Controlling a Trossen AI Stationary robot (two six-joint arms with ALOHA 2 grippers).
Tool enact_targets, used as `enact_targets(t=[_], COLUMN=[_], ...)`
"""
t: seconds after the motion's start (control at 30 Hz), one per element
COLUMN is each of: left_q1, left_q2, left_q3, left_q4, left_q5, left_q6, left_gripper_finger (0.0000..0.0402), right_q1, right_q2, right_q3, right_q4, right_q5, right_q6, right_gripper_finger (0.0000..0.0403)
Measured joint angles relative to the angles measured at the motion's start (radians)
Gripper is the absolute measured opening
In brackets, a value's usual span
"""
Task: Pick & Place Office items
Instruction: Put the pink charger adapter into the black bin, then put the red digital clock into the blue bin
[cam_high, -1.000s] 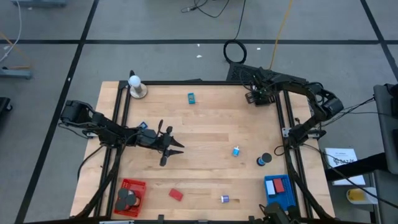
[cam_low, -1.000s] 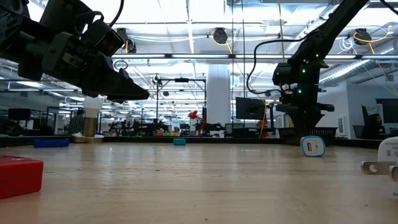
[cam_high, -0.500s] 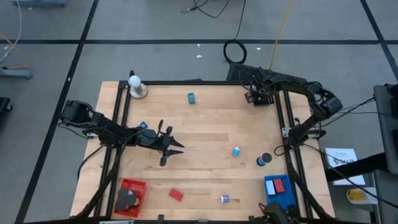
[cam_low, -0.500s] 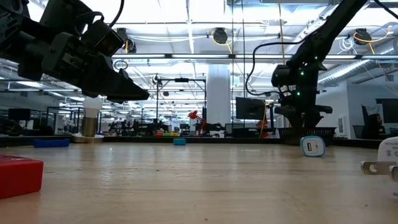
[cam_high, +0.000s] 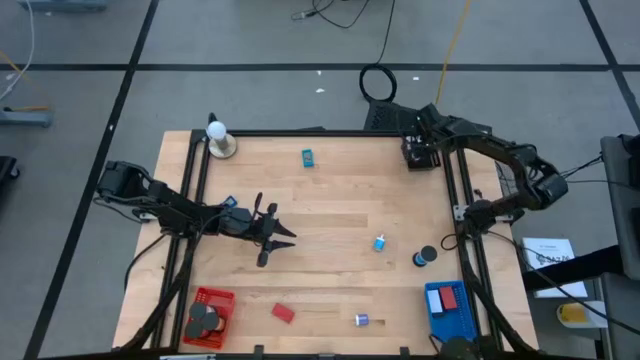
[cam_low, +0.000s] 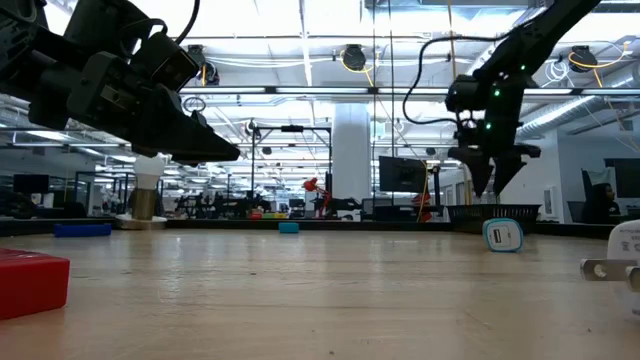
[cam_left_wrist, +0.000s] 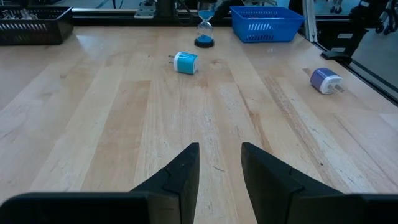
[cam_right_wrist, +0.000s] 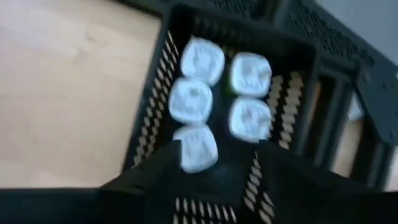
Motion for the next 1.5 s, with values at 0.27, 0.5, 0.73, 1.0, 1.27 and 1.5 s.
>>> enact_targets(t=[0.27, 0.5, 0.73, 1.0, 1.27, 1.5], left_q1=[0.000, 0.000, 0.000, 0.000, 0.000, 0.000], left_q2=[0.000, 0.000, 0.000, 0.000, 0.000, 0.000], left_q3=[0.000, 0.000, 0.000, 0.000, 0.000, 0.000], left_q4=[0.000, 0.000, 0.001, 0.001, 0.000, -0.004], left_q5=[0.000, 0.000, 0.000, 0.000, -0.090, -0.133], left_q6=[-0.003, -0.003, -0.002, -0.003, -0.003, -0.017], left_gripper_finger=[0.0122, 0.0122, 0.0122, 0.0122, 0.0122, 0.0122], right_q1=[0.001, -0.008, -0.014, -0.014, 0.006, 0.108], right_q2=[-0.017, 0.006, 0.006, 0.005, -0.108, -0.305], right_q3=[-0.015, -0.119, -0.142, -0.142, -0.142, -0.142], right_q4=[-0.100, 0.050, 0.123, 0.152, 0.095, 0.051], right_q5=[-0.006, -0.108, -0.112, -0.112, -0.112, -0.112], right_q6=[-0.019, -0.049, -0.063, -0.064, -0.083, -0.070], right_gripper_finger=[0.0051, 0.0017, 0.0002, 0.0004, 0.0001, 0.0001])
